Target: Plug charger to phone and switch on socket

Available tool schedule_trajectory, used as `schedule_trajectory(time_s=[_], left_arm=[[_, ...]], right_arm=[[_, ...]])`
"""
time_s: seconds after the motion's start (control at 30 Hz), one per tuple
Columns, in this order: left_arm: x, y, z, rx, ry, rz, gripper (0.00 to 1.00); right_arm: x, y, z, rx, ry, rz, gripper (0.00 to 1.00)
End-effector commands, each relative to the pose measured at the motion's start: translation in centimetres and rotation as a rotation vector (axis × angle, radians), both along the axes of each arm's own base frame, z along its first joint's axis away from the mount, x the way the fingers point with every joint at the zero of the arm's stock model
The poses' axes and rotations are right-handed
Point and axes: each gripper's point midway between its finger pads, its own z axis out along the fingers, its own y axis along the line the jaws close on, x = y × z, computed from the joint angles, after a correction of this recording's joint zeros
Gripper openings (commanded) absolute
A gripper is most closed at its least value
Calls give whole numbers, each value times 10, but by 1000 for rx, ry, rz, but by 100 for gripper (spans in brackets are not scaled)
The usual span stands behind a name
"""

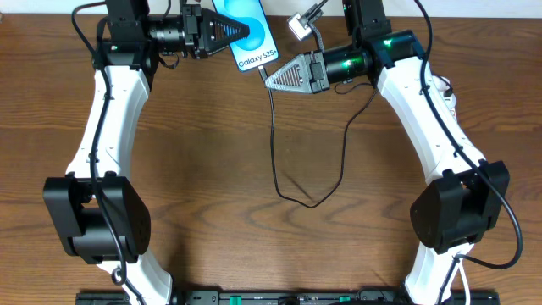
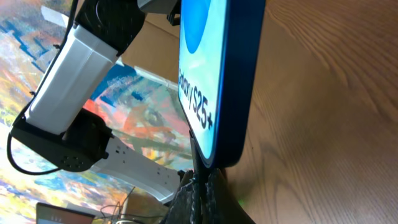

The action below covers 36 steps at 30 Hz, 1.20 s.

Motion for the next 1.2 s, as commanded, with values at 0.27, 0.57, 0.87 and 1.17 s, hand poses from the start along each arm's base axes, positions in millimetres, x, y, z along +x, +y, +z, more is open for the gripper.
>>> schedule_trajectory(time_s=[0.27,0.57,0.87,1.17], left_arm=[[-9,0,14,-12,-38,-32,7],[-9,0,14,-12,-36,-33,7],[-9,0,14,-12,-36,-33,7],[-9,0,14,-12,-36,-34,7]], right_arm=[[10,1,5,20,16,-13,1],[6,12,9,30,-6,9,1],[10,13,12,42,-35,7,1],[14,11,15,52,-60,-1,1]])
